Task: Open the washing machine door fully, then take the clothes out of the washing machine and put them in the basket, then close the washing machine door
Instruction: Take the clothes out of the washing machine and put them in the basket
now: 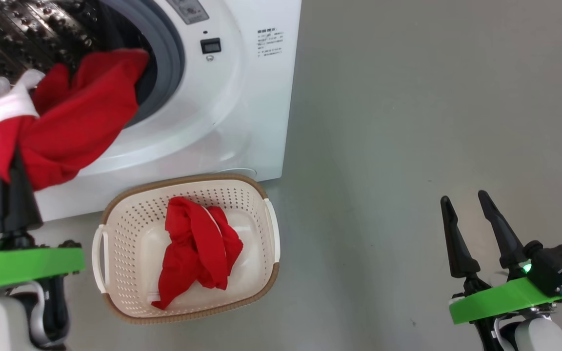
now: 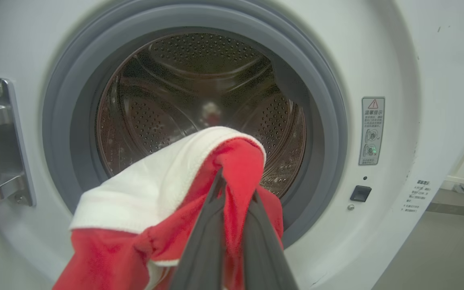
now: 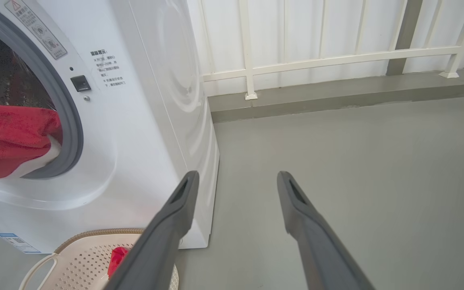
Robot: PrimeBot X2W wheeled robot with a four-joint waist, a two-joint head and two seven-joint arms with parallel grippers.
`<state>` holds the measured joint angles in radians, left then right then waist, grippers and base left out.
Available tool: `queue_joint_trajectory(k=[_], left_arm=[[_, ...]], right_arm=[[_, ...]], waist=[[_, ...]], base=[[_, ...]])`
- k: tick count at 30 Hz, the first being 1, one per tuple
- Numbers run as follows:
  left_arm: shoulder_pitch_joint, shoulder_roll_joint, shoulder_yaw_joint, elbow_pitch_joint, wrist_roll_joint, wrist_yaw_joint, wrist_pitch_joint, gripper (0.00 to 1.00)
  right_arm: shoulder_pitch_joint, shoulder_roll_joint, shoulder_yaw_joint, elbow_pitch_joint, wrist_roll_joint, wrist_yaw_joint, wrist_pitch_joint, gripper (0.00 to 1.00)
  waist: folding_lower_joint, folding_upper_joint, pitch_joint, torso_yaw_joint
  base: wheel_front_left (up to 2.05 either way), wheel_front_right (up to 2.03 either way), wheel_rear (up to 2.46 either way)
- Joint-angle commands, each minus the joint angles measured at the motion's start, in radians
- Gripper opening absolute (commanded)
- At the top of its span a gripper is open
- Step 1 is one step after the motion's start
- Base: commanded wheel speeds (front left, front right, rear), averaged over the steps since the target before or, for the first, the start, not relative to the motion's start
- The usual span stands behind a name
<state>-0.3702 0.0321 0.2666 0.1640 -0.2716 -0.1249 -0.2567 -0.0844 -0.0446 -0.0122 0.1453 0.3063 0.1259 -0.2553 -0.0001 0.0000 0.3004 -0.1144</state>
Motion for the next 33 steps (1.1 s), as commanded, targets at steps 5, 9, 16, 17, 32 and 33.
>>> queue_joint_trajectory(k=[5,9,16,17,32,33], left_arm=[[0.045,0.019,0.039,-0.151,-0.036,-0.006,-0.005,0.00],[0.059,0.018,0.029,-0.165,-0.044,-0.006,-0.005,0.00],[0.065,0.018,0.013,-0.130,-0.040,-0.006,-0.005,0.00],[0.068,0.018,0.006,-0.118,-0.038,-0.006,-0.005,0.00],[0.010,0.018,-0.132,0.191,0.022,-0.006,-0.005,0.00],[0.001,0.018,-0.140,0.216,0.033,-0.006,-0.005,0.00]], right_arm=[[0.004,-0.006,0.017,-0.023,0.000,0.005,-0.006,1.00],[0.003,-0.006,0.017,-0.023,0.002,0.005,-0.006,1.00],[-0.011,-0.006,0.022,-0.021,0.009,0.005,-0.006,1.00],[-0.013,-0.006,0.024,-0.022,0.010,0.005,-0.006,1.00],[-0.064,-0.006,0.039,-0.037,0.040,0.005,-0.006,1.00],[-0.068,-0.006,0.039,-0.038,0.042,0.005,-0.006,1.00]], waist=[[0.0001,0.0000,-0.001,-0.003],[0.0001,0.0000,0.001,-0.002],[0.0001,0.0000,0.016,-0.011],[0.0001,0.0000,0.019,-0.012],[0.0001,0.0000,0.143,-0.040],[0.0001,0.0000,0.154,-0.042]], base=[[0.00,0.00,0.00],[0.00,0.00,0.00],[0.00,0.00,0.00],[0.00,0.00,0.00],[0.00,0.00,0.00],[0.00,0.00,0.00]])
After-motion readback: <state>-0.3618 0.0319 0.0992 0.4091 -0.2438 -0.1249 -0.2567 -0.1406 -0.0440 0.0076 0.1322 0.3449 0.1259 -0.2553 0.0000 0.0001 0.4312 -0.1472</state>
